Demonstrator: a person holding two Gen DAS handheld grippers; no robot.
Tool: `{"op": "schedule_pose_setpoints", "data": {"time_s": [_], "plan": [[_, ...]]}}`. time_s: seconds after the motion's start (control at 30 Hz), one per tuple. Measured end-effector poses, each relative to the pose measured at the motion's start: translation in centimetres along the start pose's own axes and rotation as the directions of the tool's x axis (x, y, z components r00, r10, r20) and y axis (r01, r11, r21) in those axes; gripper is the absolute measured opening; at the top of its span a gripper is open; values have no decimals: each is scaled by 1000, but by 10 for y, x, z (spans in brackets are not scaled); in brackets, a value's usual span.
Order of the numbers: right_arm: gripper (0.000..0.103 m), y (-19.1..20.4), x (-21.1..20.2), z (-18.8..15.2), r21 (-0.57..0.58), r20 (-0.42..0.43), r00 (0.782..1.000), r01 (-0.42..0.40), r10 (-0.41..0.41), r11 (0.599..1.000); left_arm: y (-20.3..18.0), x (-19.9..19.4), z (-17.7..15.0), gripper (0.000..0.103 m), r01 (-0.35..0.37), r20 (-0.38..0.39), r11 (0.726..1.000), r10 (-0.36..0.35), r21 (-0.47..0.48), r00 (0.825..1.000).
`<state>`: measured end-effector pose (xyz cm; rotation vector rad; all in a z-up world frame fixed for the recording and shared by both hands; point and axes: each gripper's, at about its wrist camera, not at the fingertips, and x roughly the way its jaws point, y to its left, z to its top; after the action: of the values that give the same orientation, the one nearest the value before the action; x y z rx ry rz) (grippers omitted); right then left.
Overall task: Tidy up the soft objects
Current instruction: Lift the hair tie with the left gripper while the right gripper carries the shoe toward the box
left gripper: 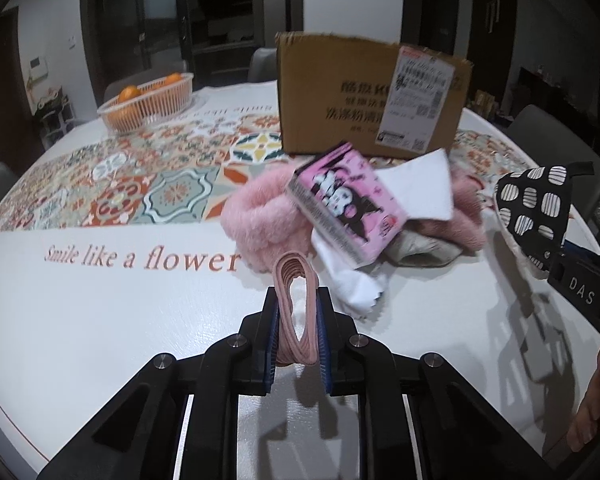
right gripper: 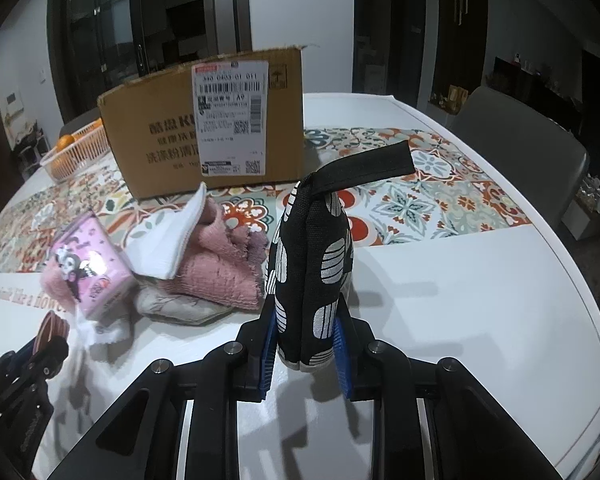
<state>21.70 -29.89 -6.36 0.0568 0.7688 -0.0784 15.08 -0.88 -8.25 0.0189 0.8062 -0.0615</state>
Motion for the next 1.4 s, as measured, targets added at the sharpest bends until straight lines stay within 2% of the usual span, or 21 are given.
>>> {"op": "schedule_pose_setpoints", "data": {"time_s": [0.3, 0.73, 1.07, 1.4], "plan": [[26, 3, -36, 1, 16, 40, 998, -47, 47, 999, -3, -36, 19, 18, 56, 89, 998, -59, 36, 994], [26, 14, -78, 23, -1, 141, 986, -86, 85, 996, -7, -70, 51, 18, 101, 196, 992, -115, 82, 974], [26, 19, -89, 51, -20, 220, 968, -115, 117, 993, -11, -73, 91, 17, 127, 263, 986, -151, 105, 953], [27, 23, -84, 89, -27, 284, 949, -137, 139, 990, -16, -61, 136, 16, 122, 313, 984, -157, 129, 937]]}}
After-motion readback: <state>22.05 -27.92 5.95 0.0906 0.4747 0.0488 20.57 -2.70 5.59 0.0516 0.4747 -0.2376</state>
